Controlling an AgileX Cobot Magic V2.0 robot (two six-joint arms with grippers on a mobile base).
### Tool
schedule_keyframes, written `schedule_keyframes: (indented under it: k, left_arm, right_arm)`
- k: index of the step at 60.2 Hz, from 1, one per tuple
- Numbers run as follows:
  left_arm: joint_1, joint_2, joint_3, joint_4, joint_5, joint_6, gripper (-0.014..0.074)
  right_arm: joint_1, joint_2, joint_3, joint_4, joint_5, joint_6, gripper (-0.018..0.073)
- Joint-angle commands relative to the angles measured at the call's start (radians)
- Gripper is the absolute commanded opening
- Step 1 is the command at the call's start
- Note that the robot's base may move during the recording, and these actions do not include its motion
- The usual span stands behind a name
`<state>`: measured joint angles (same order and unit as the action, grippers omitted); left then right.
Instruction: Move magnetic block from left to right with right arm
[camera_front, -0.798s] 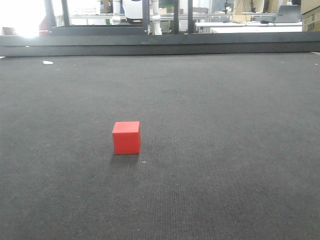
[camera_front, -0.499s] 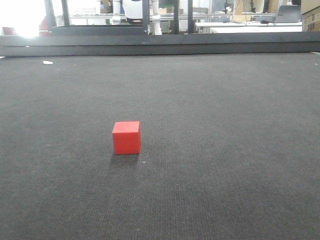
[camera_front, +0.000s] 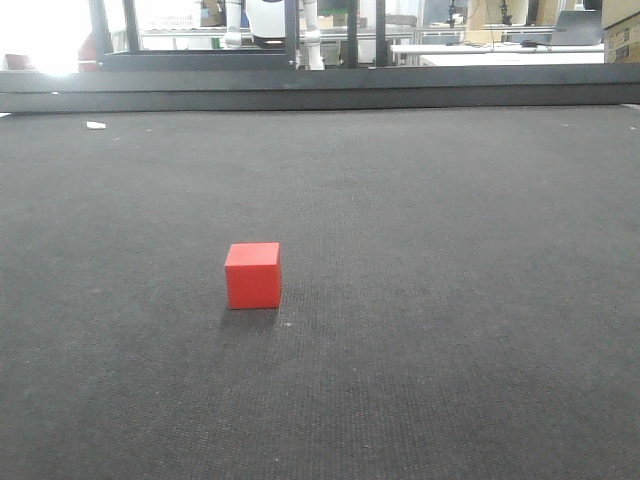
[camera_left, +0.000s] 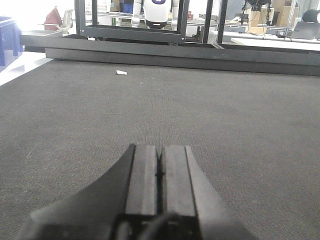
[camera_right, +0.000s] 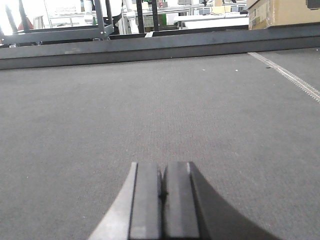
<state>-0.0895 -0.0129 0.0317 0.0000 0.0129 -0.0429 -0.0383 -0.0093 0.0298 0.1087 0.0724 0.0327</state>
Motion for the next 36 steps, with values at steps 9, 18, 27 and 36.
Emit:
schedule_keyframes:
  k: [9,18,27,36]
  left_arm:
    - [0.001,-0.014,0.010,0.000,-0.089,-0.004,-0.0116]
    - [0.001,-0.014,0.010,0.000,-0.089,-0.004,-0.0116]
    - [0.001,-0.014,0.010,0.000,-0.089,-0.004,-0.0116]
    - [0.001,-0.014,0.010,0.000,-0.089,-0.004,-0.0116]
  right_arm:
    - [-0.008,-0.019,-0.014,-0.004,-0.175,-0.001,0.0060]
    - [-0.008,0.006,-0.131,0.010,-0.105,0.001,0.0060]
    - [-0.006,0.149,-0.307,0.009,-0.065,0.001,0.0069]
    - [0.034,0.364,-0.454,0.009,-0.050,0.001,0.0265]
